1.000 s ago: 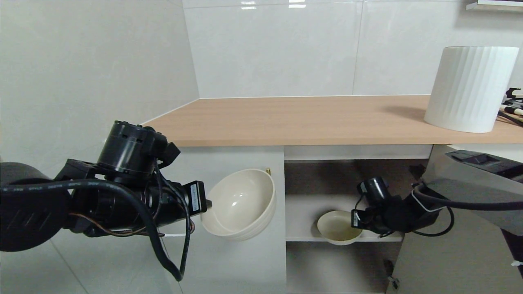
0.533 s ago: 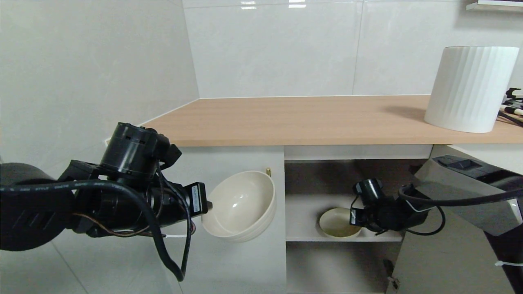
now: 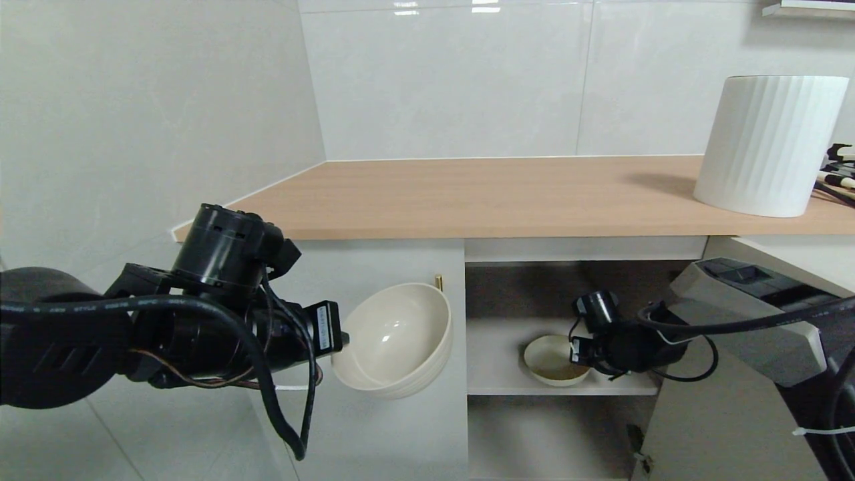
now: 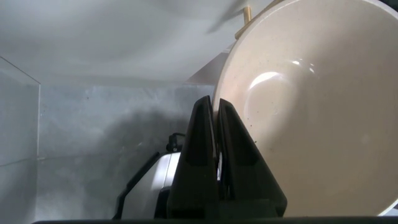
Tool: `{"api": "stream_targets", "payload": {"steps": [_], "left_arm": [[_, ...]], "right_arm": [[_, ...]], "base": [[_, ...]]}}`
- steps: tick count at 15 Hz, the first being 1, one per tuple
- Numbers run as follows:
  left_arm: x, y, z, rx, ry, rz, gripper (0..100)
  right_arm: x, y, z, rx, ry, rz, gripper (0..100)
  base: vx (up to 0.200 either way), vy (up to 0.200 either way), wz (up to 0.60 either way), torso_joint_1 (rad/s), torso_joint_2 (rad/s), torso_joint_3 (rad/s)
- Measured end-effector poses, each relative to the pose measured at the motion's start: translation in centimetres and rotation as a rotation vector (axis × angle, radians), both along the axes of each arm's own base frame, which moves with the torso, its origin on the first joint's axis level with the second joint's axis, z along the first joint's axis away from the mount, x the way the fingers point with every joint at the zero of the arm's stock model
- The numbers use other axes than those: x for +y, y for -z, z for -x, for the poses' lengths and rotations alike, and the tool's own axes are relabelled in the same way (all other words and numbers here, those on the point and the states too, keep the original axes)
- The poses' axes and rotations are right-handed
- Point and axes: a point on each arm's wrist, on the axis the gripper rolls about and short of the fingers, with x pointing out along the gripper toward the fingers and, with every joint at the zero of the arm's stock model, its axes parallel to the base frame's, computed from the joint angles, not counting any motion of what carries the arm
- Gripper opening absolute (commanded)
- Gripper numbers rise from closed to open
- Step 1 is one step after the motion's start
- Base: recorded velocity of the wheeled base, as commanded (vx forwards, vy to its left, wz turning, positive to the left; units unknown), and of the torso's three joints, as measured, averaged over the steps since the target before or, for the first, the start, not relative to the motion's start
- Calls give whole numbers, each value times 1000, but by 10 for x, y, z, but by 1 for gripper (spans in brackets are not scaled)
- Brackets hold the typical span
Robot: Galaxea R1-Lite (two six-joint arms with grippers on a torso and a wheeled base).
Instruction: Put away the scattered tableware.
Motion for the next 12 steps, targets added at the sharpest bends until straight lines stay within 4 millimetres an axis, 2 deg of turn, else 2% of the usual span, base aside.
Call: {"api": "stream_targets", "payload": {"steps": [11, 12], "left_arm": [[-1, 2, -2, 6, 0, -4, 0], [-1, 2, -2, 6, 0, -4, 0]], "right_arm": [[0, 1, -12, -32, 36, -2, 0], [0, 1, -14, -38, 39, -2, 100]], "base": [[0, 0, 0, 0, 0, 0], [0, 0, 0, 0, 0, 0]]}}
